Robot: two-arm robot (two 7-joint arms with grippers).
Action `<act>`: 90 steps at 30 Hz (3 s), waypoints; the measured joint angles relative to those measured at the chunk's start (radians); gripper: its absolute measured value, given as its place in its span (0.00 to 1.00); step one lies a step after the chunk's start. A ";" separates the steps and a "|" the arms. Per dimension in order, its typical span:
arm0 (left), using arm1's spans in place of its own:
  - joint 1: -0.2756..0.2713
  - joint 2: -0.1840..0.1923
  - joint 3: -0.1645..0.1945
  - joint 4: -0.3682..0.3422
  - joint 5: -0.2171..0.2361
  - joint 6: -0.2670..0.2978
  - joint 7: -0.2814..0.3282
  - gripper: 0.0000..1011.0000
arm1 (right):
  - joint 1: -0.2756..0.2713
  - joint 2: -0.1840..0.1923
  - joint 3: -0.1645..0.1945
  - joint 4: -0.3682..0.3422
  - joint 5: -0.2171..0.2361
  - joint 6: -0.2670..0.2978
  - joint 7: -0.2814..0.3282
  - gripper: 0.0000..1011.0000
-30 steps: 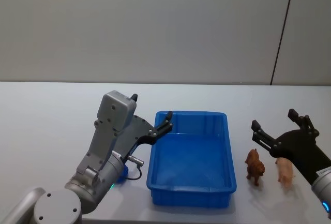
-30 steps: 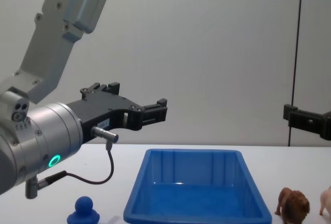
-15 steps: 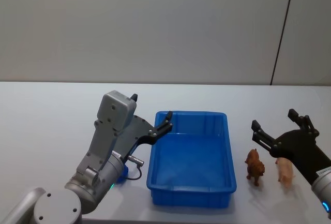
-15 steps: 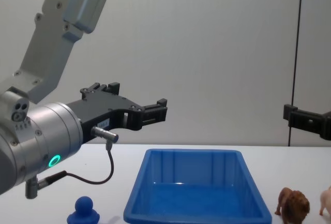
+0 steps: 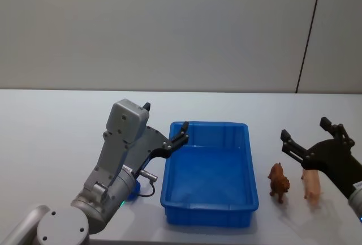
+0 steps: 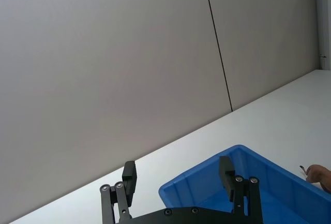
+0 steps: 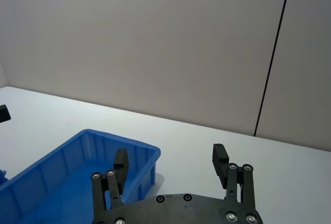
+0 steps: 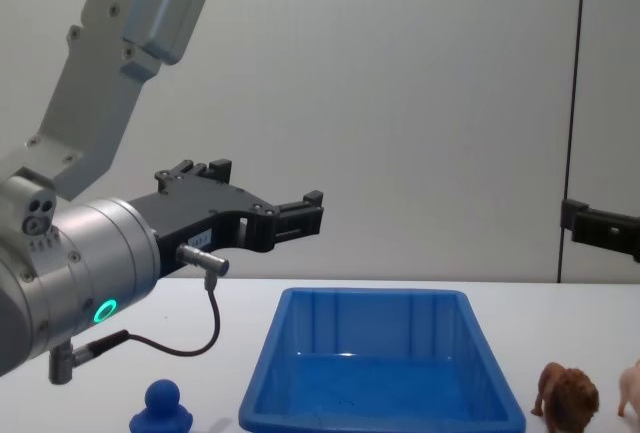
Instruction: Pick up the two dolls from the table and place them into the box.
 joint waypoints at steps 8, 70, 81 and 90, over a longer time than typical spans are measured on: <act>0.000 0.000 0.000 0.000 0.000 0.000 0.000 0.99 | 0.007 0.026 0.024 0.019 0.027 0.030 0.031 0.99; 0.000 0.000 0.000 0.000 0.000 0.000 0.000 0.99 | 0.083 0.013 0.003 0.265 -0.094 0.228 0.107 0.99; 0.000 0.000 0.000 0.000 0.000 0.000 0.000 0.99 | 0.090 0.008 0.000 0.273 -0.100 0.261 0.109 0.75; 0.000 0.000 0.000 0.000 0.000 0.000 0.000 0.99 | 0.093 0.005 0.002 0.275 -0.098 0.272 0.100 0.44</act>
